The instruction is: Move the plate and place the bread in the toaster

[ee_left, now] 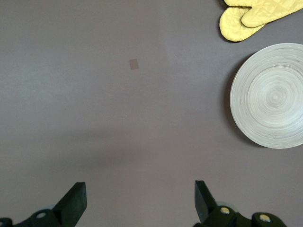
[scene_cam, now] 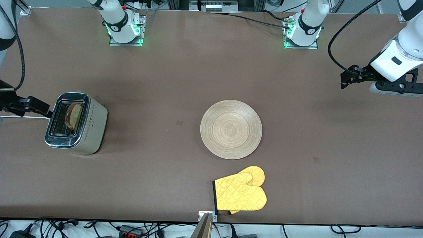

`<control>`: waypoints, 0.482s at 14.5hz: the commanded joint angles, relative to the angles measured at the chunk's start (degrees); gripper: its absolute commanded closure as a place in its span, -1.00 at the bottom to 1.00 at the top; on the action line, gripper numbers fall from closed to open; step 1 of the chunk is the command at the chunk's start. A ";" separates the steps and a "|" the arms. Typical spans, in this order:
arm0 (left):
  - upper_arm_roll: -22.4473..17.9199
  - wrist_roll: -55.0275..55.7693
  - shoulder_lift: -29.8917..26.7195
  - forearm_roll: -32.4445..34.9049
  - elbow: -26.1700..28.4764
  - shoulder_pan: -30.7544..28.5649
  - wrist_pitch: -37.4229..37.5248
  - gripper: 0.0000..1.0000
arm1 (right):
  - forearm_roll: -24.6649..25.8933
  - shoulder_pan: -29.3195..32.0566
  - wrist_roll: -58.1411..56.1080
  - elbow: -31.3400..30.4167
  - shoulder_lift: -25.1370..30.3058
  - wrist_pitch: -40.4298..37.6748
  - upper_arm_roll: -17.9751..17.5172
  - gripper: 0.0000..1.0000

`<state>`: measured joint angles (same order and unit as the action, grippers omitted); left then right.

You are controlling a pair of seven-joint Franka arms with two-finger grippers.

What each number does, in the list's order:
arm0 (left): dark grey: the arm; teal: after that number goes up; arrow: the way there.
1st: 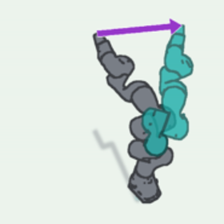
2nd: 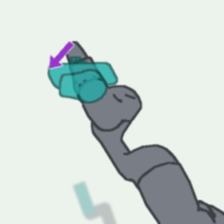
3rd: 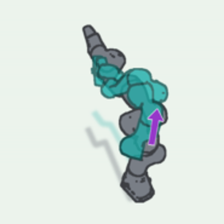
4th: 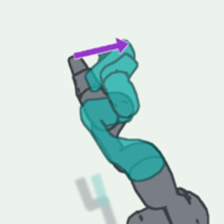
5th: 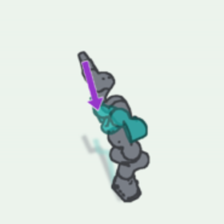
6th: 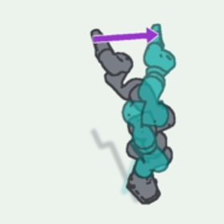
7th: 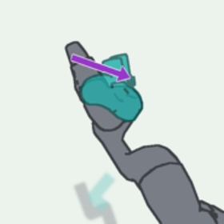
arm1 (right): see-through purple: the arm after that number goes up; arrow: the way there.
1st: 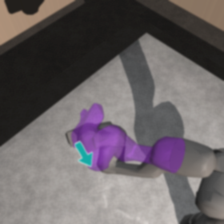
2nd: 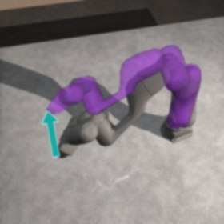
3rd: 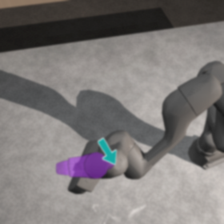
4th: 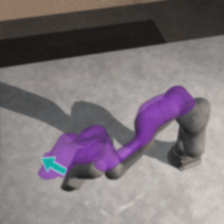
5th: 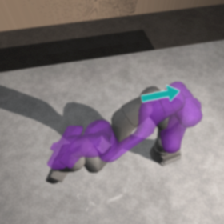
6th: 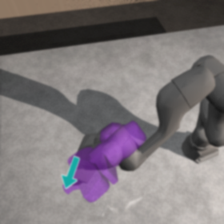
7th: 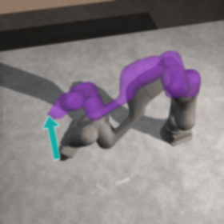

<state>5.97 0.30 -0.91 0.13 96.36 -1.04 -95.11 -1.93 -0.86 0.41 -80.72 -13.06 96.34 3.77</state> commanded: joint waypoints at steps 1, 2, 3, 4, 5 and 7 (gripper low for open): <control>0.01 -1.18 0.91 -0.04 -1.97 0.16 1.06 -1.00 | 2.80 0.42 -0.49 -1.63 2.77 -5.10 -1.66 -1.00; 0.01 -1.18 0.91 -0.04 -1.97 0.16 1.06 -1.00 | 2.72 0.42 -0.49 -4.24 4.34 -4.24 -1.57 -1.00; 0.09 -1.09 0.91 -0.04 -1.97 0.16 1.06 -1.00 | 2.72 0.51 -0.49 -6.97 5.84 -2.40 -1.48 -1.00; 0.01 -1.18 0.99 -0.04 -1.97 0.16 1.06 -1.00 | 2.81 0.51 -0.49 -10.39 7.77 -0.30 -1.48 -1.00; 0.01 -1.18 0.91 -0.04 -1.97 0.16 1.06 -1.00 | 2.81 0.42 -0.32 -12.95 9.35 1.03 -1.48 -1.00; 0.09 -1.18 0.91 -0.04 -1.97 0.16 1.06 -1.00 | 2.81 0.42 0.65 -16.21 11.21 1.75 -1.48 -1.00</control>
<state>5.98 0.26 -0.90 0.13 96.36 -0.99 -95.11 0.25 -0.90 0.42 -90.40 -6.40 95.90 2.91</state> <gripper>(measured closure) 0.000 0.000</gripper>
